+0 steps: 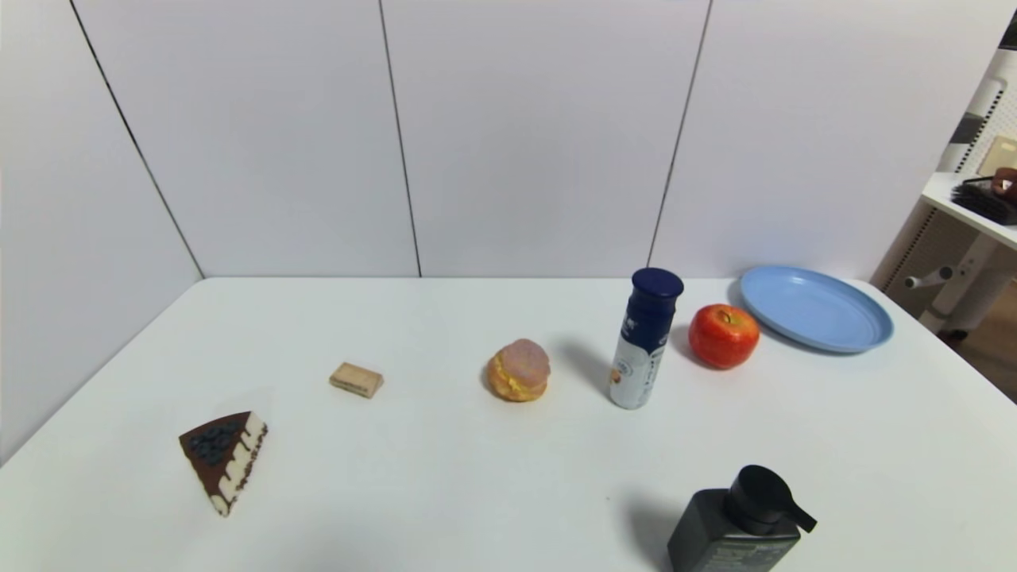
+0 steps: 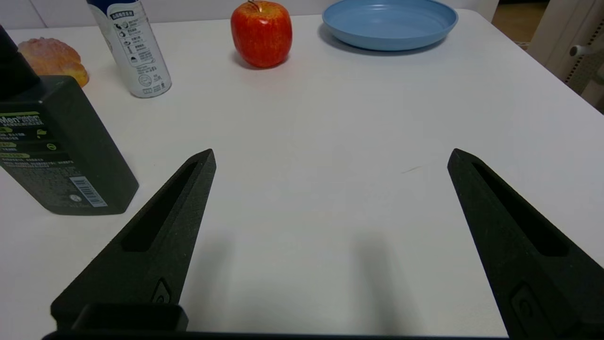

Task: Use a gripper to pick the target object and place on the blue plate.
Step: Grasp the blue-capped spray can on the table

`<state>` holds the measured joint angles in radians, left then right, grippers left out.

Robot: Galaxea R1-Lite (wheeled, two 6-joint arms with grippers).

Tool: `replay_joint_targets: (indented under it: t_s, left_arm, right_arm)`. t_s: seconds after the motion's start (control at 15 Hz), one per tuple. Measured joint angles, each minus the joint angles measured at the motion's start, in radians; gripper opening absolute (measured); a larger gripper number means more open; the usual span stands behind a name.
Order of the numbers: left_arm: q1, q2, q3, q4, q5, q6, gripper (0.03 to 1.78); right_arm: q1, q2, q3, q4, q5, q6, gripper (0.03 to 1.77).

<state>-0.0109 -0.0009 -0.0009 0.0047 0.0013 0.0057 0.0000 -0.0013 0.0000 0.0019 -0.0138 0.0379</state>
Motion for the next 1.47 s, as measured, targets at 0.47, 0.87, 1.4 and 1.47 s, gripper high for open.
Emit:
replay_joint_targets:
  t_s: [0.47,0.87,1.4,1.47]
  left_arm:
    - [0.0,0.0,0.0,0.0,0.0,0.0,1.69]
    - [0.0,0.0,0.0,0.0,0.0,0.0,1.69]
    - [0.0,0.0,0.0,0.0,0.0,0.0,1.69]
    - [0.0,0.0,0.0,0.0,0.0,0.0,1.69]
  right_arm:
    - [0.0,0.069,-0.103,-0.007,0.004,0.002,1.7]
    - [0.036,0.44,-0.626,0.001,-0.004,0.01,1.7]
    - [0.156,1.028,-1.258,0.001,-0.028,0.015,1.7]
    - [0.181,1.091,-1.294,0.001,-0.024,0.014,1.7]
